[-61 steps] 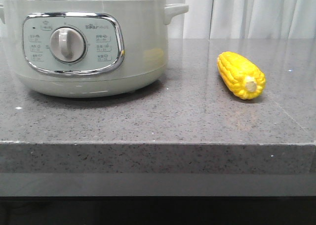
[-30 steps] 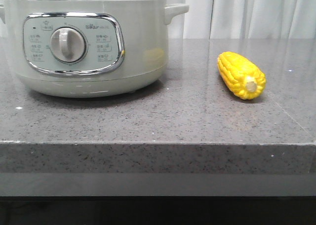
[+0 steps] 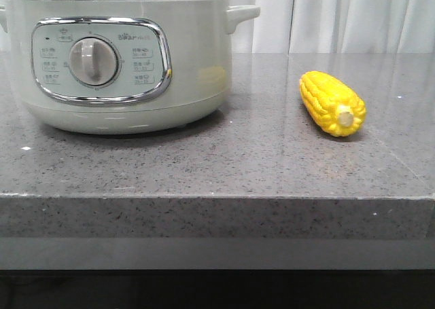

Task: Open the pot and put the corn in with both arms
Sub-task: 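Lower the right gripper over the yellow corn cob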

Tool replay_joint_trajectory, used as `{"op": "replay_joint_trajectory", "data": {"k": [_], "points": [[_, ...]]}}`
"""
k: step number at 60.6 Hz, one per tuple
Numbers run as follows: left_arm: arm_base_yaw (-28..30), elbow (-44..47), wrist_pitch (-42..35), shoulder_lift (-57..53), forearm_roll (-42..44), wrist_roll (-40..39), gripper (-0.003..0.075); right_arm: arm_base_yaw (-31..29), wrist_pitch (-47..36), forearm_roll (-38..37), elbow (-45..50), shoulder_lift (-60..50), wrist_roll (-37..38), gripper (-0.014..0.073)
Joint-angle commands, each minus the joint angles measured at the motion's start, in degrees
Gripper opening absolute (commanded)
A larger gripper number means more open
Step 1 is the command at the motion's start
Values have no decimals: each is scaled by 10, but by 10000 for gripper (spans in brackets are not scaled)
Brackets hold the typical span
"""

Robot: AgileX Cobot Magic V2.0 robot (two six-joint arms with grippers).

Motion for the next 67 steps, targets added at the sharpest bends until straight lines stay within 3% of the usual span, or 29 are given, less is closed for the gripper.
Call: {"op": "replay_joint_trajectory", "data": {"k": [1,14,29,43,51,67], "points": [[-5,55,-106,-83,-12,2,209,-4,-43,3,-18,10,-2,561],[-5,254,-150,-236,-14,2,209,-4,-43,3,-18,58,-2,561],[-5,389,-153,-413,-14,2,209,1,-40,6,-43,182,-2,561],[-5,418,-146,-501,-14,-2,209,60,11,33,-146,346,-2,561],[-5,418,-147,-510,-14,-2,209,89,34,84,-211,442,-2,561],[-5,418,-147,-510,-14,-2,209,98,95,169,-327,594,-2,561]]}}
